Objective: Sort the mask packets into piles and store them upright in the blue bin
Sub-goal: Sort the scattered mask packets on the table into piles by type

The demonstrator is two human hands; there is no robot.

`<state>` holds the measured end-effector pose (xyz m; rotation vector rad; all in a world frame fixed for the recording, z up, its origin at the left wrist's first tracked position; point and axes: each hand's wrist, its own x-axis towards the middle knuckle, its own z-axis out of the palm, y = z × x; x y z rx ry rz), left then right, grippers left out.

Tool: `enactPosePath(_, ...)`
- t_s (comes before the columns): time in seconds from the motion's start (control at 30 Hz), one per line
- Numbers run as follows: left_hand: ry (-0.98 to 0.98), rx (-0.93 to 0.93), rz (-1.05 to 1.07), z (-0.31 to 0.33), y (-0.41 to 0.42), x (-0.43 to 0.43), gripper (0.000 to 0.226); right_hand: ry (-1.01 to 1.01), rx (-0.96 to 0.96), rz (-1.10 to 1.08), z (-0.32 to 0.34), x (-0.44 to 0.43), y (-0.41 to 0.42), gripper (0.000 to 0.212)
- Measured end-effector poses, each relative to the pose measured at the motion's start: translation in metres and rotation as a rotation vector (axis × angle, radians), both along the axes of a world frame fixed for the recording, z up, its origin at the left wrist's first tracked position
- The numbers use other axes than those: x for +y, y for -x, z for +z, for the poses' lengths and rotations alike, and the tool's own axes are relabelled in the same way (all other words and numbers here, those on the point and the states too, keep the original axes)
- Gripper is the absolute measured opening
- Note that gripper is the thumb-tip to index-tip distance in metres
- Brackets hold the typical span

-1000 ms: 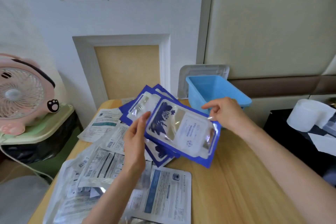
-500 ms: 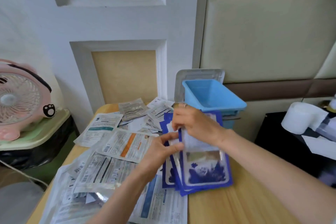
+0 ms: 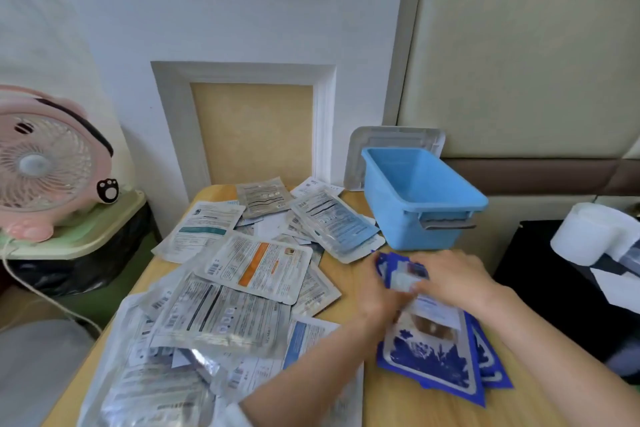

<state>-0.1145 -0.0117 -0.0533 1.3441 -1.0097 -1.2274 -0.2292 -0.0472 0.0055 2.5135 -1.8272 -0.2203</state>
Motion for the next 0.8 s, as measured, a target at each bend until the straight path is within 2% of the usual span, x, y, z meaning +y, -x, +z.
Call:
enactPosePath(0.07,0.048,-0.297,-0.045,0.001,0.007,0.0,0.059,-0.107,0.023,-0.01,-0.016,0.005,0.006,0.055)
enactPosePath(0.17,0.16,-0.884,-0.015,0.011,-0.012,0.005,0.057,-0.321,-0.049,0.046,-0.035,0.006,0.005,0.057)
enactPosePath(0.2,0.156,-1.059,0.014,0.016,-0.028,0.006,0.06,-0.354,-0.042,0.055,-0.037,0.006,0.003,0.059)
enactPosePath(0.27,-0.007,-1.306,0.049,0.021,-0.069,0.008,0.077,-0.358,-0.004,0.057,-0.036,0.003,-0.001,0.065)
enactPosePath(0.33,-0.283,-1.368,-0.02,0.018,-0.112,0.012,0.101,-0.347,0.023,0.064,-0.03,0.0,-0.006,0.071)
enactPosePath(0.4,-0.424,-1.394,-0.083,0.007,-0.137,0.02,0.107,-0.291,0.018,0.077,-0.023,0.001,-0.014,0.071)
enactPosePath(0.47,-0.351,-1.539,-0.066,-0.002,-0.142,0.028,0.084,-0.132,-0.053,0.139,-0.017,0.009,-0.027,0.061)
enactPosePath(0.53,-0.168,-1.639,-0.032,0.001,-0.141,0.033,0.045,-0.056,-0.258,0.232,-0.013,0.022,-0.043,0.051)
enactPosePath(0.6,0.023,-1.594,-0.019,0.01,-0.148,0.037,0.02,-0.187,-0.479,0.292,-0.012,0.036,-0.055,0.045)
enactPosePath(0.67,0.13,-1.406,0.043,0.025,-0.161,0.039,0.015,-0.329,-0.563,0.312,-0.019,0.049,-0.062,0.047)
enactPosePath(0.73,0.286,-1.035,0.231,0.046,-0.173,0.045,0.014,-0.337,-0.497,0.309,-0.029,0.055,-0.068,0.06)
enactPosePath(0.8,0.4,-0.503,0.423,0.064,-0.179,0.048,0.017,-0.306,-0.422,0.3,-0.037,0.055,-0.074,0.068)
